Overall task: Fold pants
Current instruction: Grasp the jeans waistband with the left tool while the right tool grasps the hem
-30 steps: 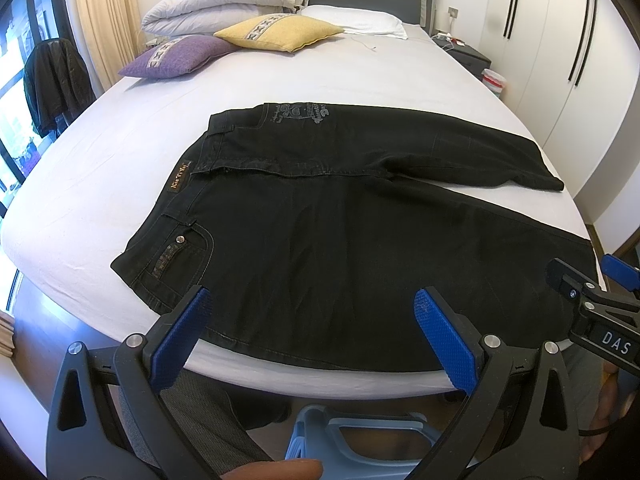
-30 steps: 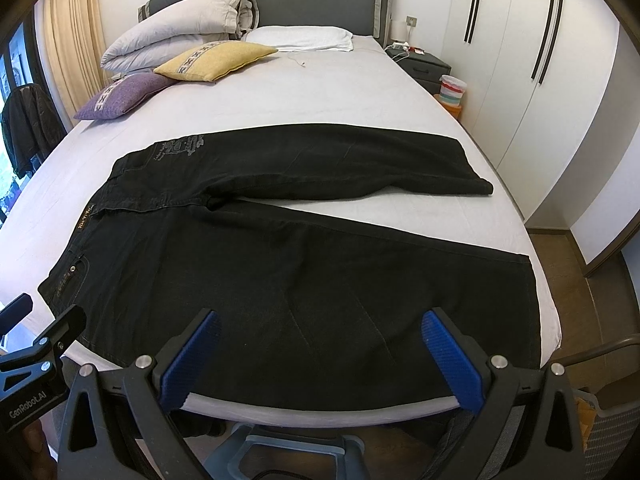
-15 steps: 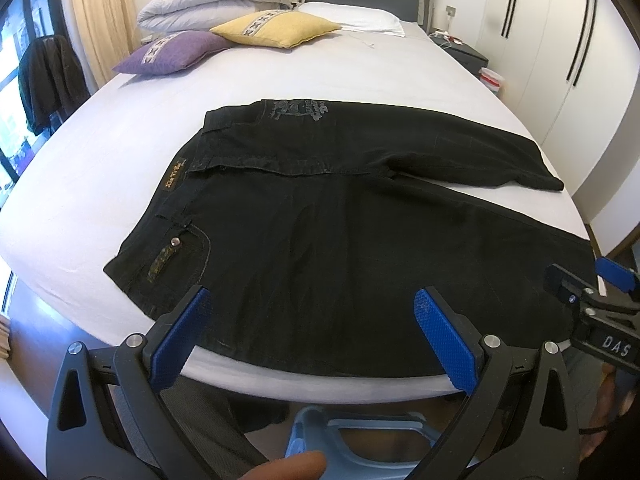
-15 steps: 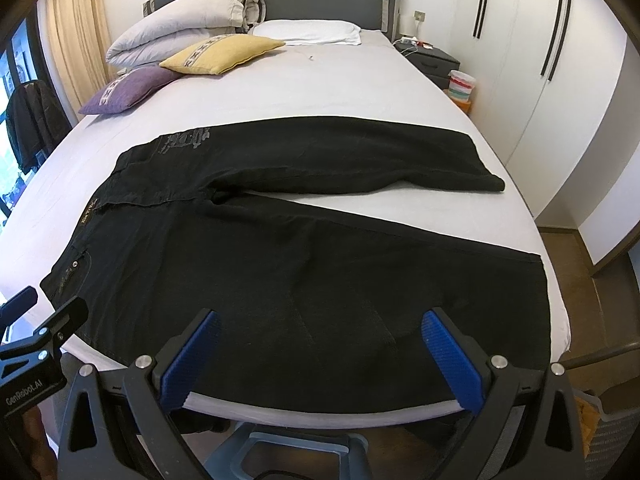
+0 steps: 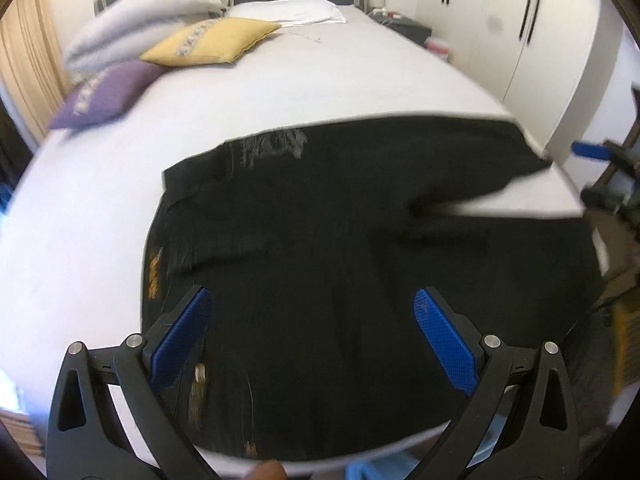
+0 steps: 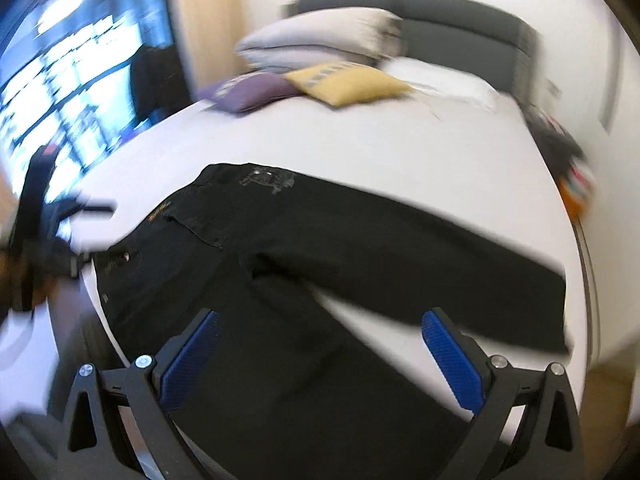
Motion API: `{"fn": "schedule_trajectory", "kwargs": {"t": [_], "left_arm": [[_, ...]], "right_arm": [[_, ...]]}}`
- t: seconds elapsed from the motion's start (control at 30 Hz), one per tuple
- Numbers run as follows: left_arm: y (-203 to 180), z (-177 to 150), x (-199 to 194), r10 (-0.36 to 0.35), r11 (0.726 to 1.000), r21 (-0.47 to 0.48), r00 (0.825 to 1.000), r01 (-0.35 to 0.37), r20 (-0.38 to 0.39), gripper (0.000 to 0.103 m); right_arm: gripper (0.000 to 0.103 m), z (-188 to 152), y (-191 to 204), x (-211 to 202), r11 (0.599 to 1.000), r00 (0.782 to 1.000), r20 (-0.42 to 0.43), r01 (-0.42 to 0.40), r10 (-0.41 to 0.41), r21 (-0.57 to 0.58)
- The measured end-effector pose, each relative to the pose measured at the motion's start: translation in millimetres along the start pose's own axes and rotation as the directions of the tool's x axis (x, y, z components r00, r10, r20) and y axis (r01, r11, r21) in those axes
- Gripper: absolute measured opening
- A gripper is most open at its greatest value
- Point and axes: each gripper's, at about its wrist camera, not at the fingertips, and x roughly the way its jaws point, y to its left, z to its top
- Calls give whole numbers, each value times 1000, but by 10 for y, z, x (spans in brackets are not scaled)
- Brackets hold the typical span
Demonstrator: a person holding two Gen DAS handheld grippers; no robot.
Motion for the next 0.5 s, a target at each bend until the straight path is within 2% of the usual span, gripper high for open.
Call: {"fn": "schedule_trajectory", "kwargs": {"t": [0.03,0.17,0.27,0.37,0.5], "left_arm": [[87,134,28,2,1000,8,1000,-2,17,103],[258,776,294,1,983,182,998,-11,55,103],[321,1188,660,-14,954,299,1000,10,11,103],[408,1491,1059,-37,926,375,999,49,-39,103],[567,1751,1587,-58,911,398,988,110,-141,102]], "right_arm": [[103,81,-76,48,999,1000,-4,1,-2,-46],[99,433,-448,331,984,999,-37,-14,7,-180],[96,643,-735,599,974,997,-78,-43,26,-221],[95,813,-960,930,968,989,-132,-93,64,-232],[88,893,-1118,1340,955,977,-198,-128,76,-266]]}}
